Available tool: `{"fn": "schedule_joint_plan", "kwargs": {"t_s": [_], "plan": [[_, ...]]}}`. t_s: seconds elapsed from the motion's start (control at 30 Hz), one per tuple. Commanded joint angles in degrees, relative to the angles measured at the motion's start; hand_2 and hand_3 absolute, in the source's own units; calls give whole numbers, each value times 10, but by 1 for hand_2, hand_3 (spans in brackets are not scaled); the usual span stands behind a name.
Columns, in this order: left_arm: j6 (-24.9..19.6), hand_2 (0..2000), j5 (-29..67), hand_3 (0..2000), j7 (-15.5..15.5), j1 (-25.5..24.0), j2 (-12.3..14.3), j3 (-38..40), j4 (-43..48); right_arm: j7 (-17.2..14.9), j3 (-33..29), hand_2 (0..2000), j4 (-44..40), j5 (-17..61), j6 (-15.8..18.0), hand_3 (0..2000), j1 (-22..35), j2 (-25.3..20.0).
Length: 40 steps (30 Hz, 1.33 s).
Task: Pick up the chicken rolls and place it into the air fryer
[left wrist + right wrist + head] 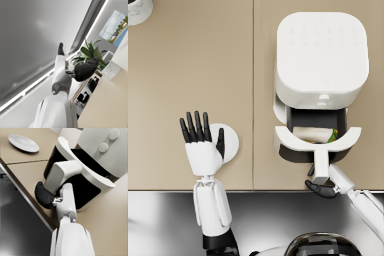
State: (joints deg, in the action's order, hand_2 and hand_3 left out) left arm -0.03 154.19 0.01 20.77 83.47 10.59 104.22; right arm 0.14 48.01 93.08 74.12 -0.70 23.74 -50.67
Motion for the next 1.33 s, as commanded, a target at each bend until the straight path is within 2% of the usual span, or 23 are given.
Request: {"fn": "schedule_joint_plan", "kwargs": {"t_s": [0.03, 0.27, 0.53, 0.73, 0.77, 0.8, 0.83, 0.87, 1.03, 1.33], "plan": [[0, 0, 0, 0, 0, 5, -3, 16, 2, -1, 17, 2000, 23, 0, 7, 2000, 56, -142], [0, 0, 0, 0, 0, -3, -7, 11, 7, 1, 18, 2000, -81, 0, 35, 2000, 121, -167], [0, 0, 0, 0, 0, -5, -14, 6, 3, 1, 19, 2000, -193, 1, 46, 2000, 193, -211], [0, 0, 0, 0, 0, -4, -19, -1, -2, 0, 20, 2000, -259, 1, 42, 2000, 228, -243], [0, 0, 0, 0, 0, -5, -19, -1, -2, 0, -239, 2000, -263, 1, 42, 2000, 124, -383], [0, 0, 0, 0, 0, -6, -20, -4, -6, -1, -2, 2000, -263, 2, 55, 2000, 219, -253], [0, 0, 0, 0, 0, -10, -19, -2, -8, 2, 7, 2000, -258, 1, 64, 2000, 218, -250], [0, 0, 0, 0, 0, -15, -19, -1, -7, 5, -35, 2000, -284, 1, 65, 2000, 171, -157], [0, 0, 0, 0, 0, -18, -20, -2, -10, 16, -5, 2000, -286, 1, 57, 2000, 187, -144], [0, 0, 0, 0, 0, -18, -20, -2, -11, 12, 2, 2000, -286, 2, 57, 2000, 192, -141]]}}
